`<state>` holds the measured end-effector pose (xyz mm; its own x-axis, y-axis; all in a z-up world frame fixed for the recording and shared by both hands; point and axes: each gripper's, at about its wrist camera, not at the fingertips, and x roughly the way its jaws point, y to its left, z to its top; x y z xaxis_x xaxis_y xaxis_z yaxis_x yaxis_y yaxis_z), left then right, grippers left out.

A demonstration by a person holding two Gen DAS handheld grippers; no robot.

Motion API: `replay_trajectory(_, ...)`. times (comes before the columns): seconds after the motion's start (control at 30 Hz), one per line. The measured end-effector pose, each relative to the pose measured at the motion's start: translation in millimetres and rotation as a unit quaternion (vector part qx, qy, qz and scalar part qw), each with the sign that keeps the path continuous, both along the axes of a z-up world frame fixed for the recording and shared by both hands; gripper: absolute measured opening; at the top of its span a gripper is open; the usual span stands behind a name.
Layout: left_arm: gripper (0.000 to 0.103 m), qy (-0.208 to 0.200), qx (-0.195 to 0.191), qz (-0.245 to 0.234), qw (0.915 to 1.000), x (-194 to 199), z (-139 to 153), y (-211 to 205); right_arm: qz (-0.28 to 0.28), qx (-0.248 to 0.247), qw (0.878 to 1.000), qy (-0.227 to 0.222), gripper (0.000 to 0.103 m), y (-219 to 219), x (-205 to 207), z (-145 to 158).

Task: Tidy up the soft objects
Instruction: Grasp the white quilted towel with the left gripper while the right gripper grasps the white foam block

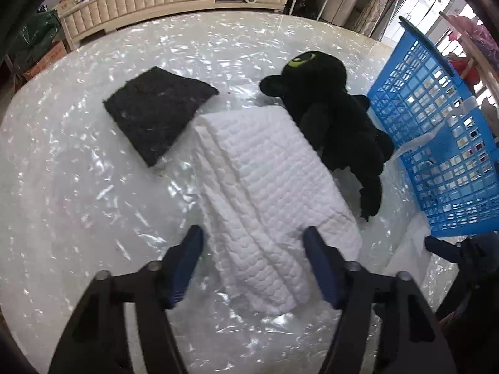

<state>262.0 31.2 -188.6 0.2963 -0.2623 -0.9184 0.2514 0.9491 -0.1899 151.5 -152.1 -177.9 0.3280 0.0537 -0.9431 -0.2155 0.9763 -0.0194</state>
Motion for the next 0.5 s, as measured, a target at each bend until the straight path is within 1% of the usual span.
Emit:
replay_trajectory(0.03,0.050,0.001,-0.005,-0.005,1.0000,-0.5,0.0,-1.1,0.001,-0.006,1.000,-0.001,0.097,0.9,0.3,-1.2)
replay_trajectory(0.1,0.048,0.001,-0.004,-0.009,1.0000,-1.8,-0.2,-3.5,0.003,-0.011,1.000,0.000,0.095,4.0,2.0,-5.3)
replay_trajectory(0.2,0.039,-0.004,-0.010,-0.014,0.9998,-4.8,-0.6,-5.9,0.004,-0.020,1.000,-0.003,0.087,4.7,1.3,-8.3)
replay_trajectory(0.23,0.034,-0.008,-0.011,-0.019,0.9997,-6.9,1.9,-8.5,0.006,-0.025,1.000,-0.004,0.084,5.3,0.8,-9.2)
replay_trajectory(0.33,0.028,-0.018,-0.006,-0.025,0.9995,-10.6,4.4,-16.0,0.010,-0.032,0.999,-0.012,0.069,5.7,-2.1,-9.8)
replay_trajectory(0.4,0.024,-0.019,-0.006,-0.024,0.9995,-12.2,6.6,-17.8,0.010,-0.033,0.999,-0.013,0.067,3.3,-3.0,-9.3)
replay_trajectory(0.43,0.020,-0.025,-0.006,-0.022,0.9994,-14.0,9.0,-17.8,0.009,-0.033,0.999,-0.014,0.064,2.6,-3.0,-8.9)
replay_trajectory(0.5,0.018,-0.037,-0.003,-0.021,0.9991,-21.5,15.5,-18.0,0.007,-0.033,0.999,-0.017,0.060,-0.3,-4.3,-8.0)
